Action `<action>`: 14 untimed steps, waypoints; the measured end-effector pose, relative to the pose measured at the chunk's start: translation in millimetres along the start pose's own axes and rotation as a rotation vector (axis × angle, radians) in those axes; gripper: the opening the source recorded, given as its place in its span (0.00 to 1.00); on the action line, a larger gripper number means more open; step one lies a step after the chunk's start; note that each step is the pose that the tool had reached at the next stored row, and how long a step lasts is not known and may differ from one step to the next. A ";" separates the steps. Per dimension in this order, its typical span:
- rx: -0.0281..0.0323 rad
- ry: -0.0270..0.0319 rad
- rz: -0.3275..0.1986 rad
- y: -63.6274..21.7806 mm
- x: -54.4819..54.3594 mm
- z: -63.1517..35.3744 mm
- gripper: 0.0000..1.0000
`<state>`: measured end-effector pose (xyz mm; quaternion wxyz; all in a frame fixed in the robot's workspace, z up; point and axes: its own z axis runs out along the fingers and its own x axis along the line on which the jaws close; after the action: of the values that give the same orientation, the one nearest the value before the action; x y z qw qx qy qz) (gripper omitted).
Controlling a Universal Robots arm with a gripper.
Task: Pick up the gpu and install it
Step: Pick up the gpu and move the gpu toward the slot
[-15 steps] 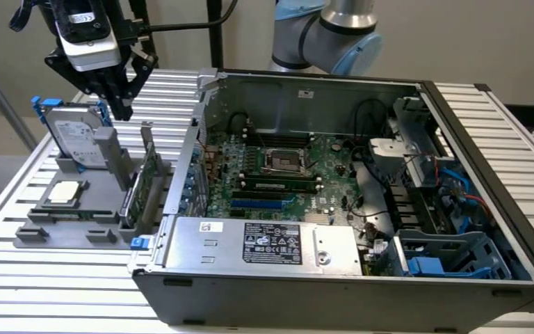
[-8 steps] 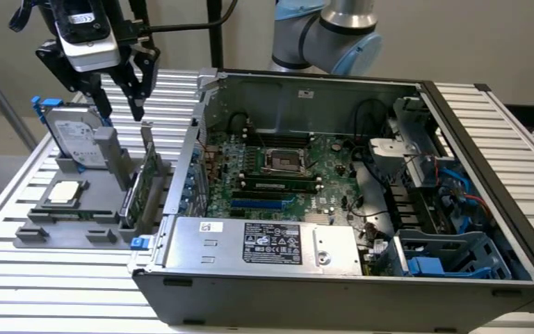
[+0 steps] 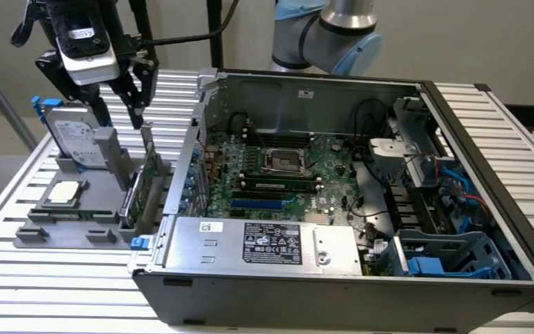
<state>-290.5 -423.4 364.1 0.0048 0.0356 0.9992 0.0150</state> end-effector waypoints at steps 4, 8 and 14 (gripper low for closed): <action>-0.0003 -0.0003 0.000 -4.9 1.5 7.4 0.54; -0.0001 -0.0002 0.000 -9.4 2.7 14.4 0.54; -0.0001 -0.0002 0.000 -13.0 3.8 25.3 0.54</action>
<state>-294.9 -435.3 338.4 0.0049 0.0356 0.9992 0.0150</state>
